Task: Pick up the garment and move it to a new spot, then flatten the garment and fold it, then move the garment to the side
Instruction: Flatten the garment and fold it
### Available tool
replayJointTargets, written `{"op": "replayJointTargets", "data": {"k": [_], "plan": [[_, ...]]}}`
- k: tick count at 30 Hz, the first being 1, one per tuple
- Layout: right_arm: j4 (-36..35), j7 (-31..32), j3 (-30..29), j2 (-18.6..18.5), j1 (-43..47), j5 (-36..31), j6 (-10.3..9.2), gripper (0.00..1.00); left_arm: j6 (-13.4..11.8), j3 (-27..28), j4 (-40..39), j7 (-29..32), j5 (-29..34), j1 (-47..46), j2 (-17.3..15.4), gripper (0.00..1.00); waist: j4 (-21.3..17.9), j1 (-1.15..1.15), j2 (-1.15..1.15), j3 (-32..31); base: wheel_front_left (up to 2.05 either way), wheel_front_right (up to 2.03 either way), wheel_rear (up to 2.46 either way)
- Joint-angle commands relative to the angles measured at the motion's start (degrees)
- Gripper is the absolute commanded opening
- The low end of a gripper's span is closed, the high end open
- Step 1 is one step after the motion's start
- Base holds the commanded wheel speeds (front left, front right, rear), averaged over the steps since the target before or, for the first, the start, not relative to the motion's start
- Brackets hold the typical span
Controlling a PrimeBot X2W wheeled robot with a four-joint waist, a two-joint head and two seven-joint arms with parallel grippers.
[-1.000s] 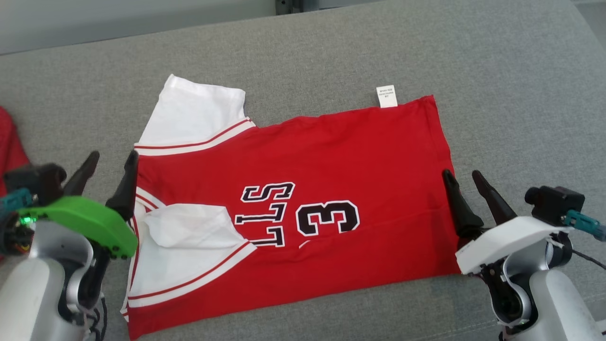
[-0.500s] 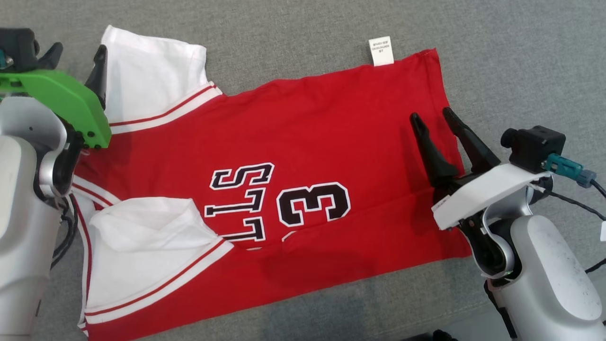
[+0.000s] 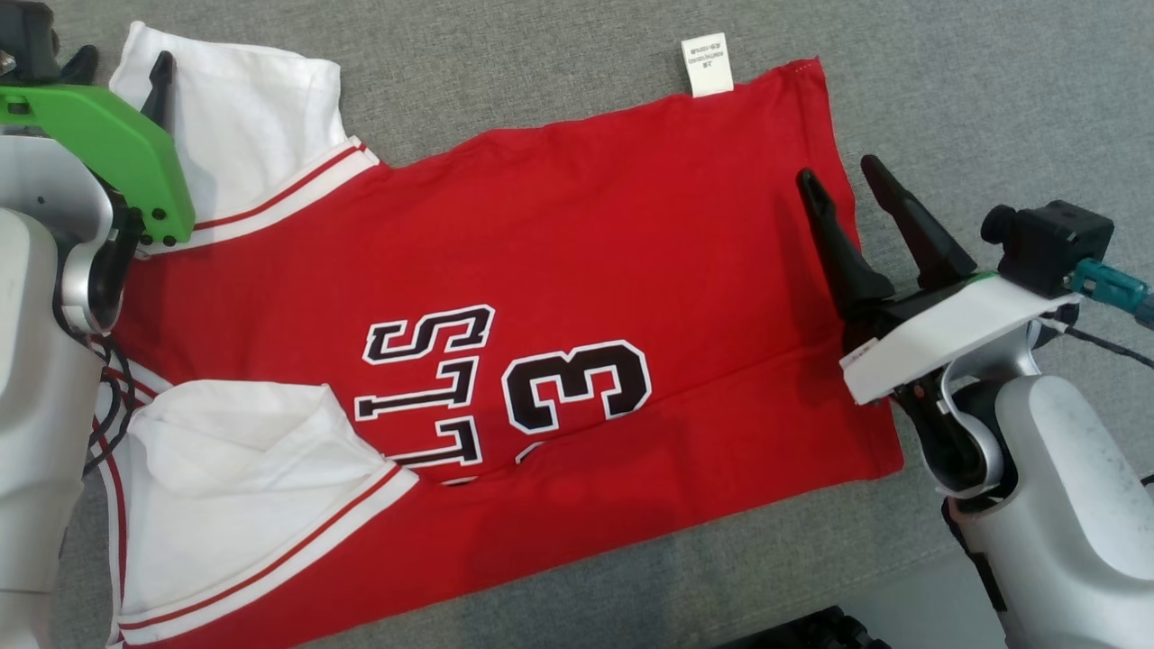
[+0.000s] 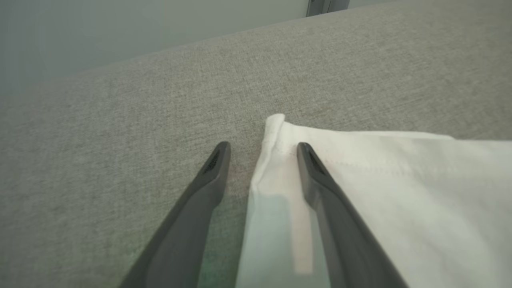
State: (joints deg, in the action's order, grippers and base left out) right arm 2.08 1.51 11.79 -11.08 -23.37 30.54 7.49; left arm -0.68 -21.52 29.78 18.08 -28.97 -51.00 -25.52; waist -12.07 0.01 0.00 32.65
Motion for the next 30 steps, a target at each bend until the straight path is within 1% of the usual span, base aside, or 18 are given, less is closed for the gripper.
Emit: {"op": "replayJointTargets", "data": {"k": [1,5,10,17,22,23,24,25,28,30], "plan": [[-0.1,0.4,-0.4,-0.8,-1.6,-0.7,0.0,1.0,0.6,-0.8,1.0,-0.2,0.4,0.3,0.6,0.01,0.3,-0.01,0.0,-0.2,0.0,0.0,0.0],[2.0,1.9,-1.4,-3.1,-4.5,-3.1,0.0,1.0,1.2,-1.1,0.5,-2.8,0.4,0.2,1.1,0.0,1.7,-0.01,0.0,-1.2,0.0,0.0,0.0],[7.4,4.9,-1.2,-5.8,-9.5,-6.2,0.0,1.0,1.5,-0.6,-1.6,-7.3,-0.4,1.3,2.6,0.0,4.7,-0.01,0.0,-2.5,0.0,0.0,0.0],[16.2,8.7,0.7,-9.4,-15.5,-6.7,0.0,1.0,1.5,-0.6,-5.9,-10.2,-1.5,3.7,3.6,0.0,9.1,-0.01,0.0,-2.4,0.0,0.0,0.0],[20.9,11.6,3.7,-11.8,-17.8,-4.2,-0.01,1.0,1.2,-1.0,-7.9,-10.7,-2.0,5.2,4.2,0.0,10.9,-0.01,0.0,-2.3,0.0,0.0,0.0],[21.6,12.2,4.4,-12.1,-18.0,-3.9,-0.01,0.97,1.1,-1.1,-8.1,-10.8,-1.9,5.5,4.3,0.0,11.0,-0.01,0.0,-2.4,0.0,0.0,0.0],[22.1,12.6,4.9,-12.5,-18.1,-3.5,-0.01,0.8,1.1,-1.1,-8.3,-10.9,-2.0,5.7,4.5,0.0,11.1,-0.01,0.0,-2.5,0.0,0.0,0.0],[22.6,12.8,5.3,-12.8,-18.1,-3.1,-0.01,0.51,1.1,-1.1,-8.4,-11.1,-2.2,6.0,4.6,0.0,11.2,-0.01,0.0,-2.7,0.0,0.0,0.0],[23.4,13.1,6.4,-13.9,-18.6,-2.1,-0.02,0.29,1.2,-1.0,-8.7,-11.4,-2.7,6.6,4.6,0.0,11.2,-0.01,0.0,-3.2,0.0,0.0,0.0],[24.0,12.5,7.1,-14.1,-19.0,-1.8,-0.02,0.0,1.3,-0.6,-8.9,-12.0,-3.3,7.2,4.6,0.0,11.0,-0.01,0.0,-3.6,0.0,0.0,0.0]]}}
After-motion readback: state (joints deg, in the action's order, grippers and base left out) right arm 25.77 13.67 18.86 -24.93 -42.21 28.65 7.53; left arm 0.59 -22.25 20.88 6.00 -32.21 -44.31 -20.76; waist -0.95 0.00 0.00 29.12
